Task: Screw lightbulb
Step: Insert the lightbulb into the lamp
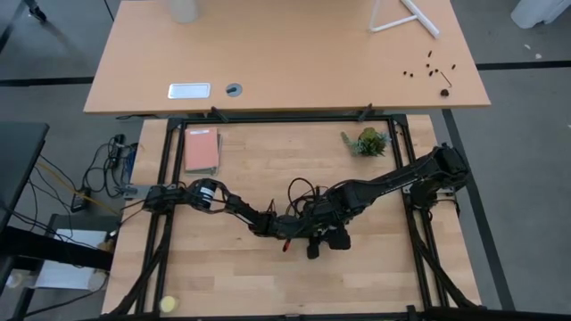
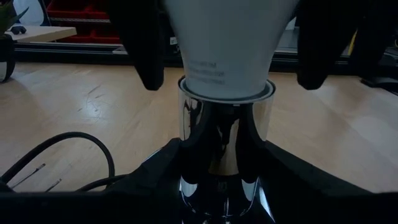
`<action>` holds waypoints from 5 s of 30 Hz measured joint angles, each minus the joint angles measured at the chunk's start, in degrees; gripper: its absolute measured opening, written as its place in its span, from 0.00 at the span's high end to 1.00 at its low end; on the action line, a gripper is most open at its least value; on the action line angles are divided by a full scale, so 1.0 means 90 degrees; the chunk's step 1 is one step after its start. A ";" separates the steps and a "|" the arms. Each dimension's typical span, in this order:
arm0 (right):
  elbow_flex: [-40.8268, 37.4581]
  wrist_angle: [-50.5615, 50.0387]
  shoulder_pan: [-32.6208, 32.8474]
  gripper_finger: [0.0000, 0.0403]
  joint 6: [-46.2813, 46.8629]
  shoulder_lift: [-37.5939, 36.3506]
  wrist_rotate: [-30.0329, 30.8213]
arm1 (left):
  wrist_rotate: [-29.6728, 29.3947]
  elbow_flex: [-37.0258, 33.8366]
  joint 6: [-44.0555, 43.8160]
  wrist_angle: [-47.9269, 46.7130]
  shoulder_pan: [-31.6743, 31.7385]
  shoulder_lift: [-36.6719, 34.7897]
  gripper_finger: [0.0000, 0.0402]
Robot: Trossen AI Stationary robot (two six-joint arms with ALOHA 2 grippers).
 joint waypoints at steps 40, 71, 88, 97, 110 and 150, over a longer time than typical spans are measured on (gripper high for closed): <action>0.1702 -0.1256 0.0035 0.19 0.1611 -0.0099 0.0828 | -0.0341 0.0000 -0.0342 -0.0012 -0.0002 0.0000 0.51; -0.1919 0.1136 0.1869 0.24 0.2954 -0.2382 0.2332 | 0.0124 -0.0002 0.0163 0.0004 0.0002 0.0002 0.51; -0.1972 0.1802 0.1095 0.23 0.1327 -0.1952 0.1603 | 0.0073 0.0000 0.0285 -0.0007 -0.0012 0.0002 0.51; -0.0720 0.0613 0.1005 0.22 0.0843 -0.0936 0.1601 | 0.0066 0.0000 0.0185 -0.0010 -0.0017 0.0002 0.51; 0.0374 -0.0160 0.0690 0.23 -0.0582 -0.0078 0.1217 | 0.0070 0.0000 0.0181 -0.0007 -0.0027 0.0002 0.51; 0.0177 -0.0061 0.0177 0.17 -0.0393 0.0194 0.0071 | 0.0066 -0.0005 0.0202 -0.0017 -0.0022 0.0002 0.51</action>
